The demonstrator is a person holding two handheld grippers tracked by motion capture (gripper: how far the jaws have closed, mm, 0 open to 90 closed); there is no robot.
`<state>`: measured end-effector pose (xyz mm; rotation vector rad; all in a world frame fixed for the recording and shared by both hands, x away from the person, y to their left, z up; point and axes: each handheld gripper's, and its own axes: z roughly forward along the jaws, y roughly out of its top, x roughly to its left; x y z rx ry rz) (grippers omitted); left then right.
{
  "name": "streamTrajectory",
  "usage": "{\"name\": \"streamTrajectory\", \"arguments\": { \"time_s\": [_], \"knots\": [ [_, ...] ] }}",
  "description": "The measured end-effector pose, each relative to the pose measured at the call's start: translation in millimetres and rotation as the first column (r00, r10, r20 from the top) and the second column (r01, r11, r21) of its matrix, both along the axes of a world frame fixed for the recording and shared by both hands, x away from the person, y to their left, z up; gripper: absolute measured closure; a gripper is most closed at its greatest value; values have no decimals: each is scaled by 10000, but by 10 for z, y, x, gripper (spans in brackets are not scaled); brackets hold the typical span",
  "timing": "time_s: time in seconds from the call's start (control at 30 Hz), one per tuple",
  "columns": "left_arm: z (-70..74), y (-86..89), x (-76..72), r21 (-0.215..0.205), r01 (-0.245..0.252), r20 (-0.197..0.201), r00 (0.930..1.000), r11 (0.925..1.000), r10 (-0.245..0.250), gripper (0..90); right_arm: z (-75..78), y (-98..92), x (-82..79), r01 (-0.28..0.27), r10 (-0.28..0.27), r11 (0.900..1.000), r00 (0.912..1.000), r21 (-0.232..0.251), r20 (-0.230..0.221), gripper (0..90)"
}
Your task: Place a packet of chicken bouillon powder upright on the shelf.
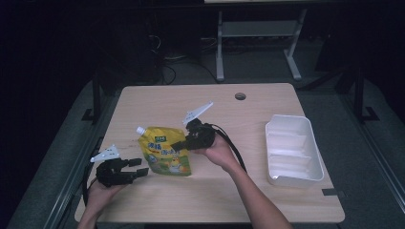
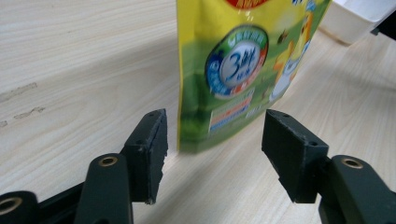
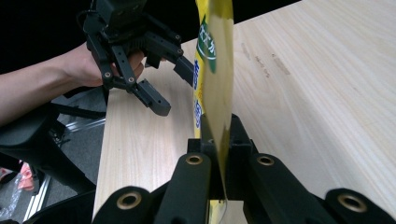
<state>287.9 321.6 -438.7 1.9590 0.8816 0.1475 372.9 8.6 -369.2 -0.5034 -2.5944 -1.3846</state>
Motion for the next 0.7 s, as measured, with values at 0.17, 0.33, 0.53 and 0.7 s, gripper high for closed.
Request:
{"name": "streamTrajectory", "arguments": {
  "time_s": [0.17, 0.33, 0.53, 0.7],
  "knots": [
    [-30, -5, 10, 293, -70, -59, 10000, 9995, 71, 384, 55, -67, 0, 134, -133, 9999, 9999, -103, 82, 893],
    [-34, 4, 10, 401, -187, 23, 9998, 9990, 187, 382, 119, -137, -10, 209, -204, 9995, 9995, -224, 232, 896],
    [-48, 14, 11, 439, -272, 24, 9996, 9987, 271, 378, 228, -253, -43, 312, -292, 9986, 9984, -426, 477, 897],
    [-55, 11, 12, 485, -257, -15, 9997, 9985, 258, 377, 327, -394, -49, 326, -314, 9992, 9981, -221, 527, 897]
  ]
}}
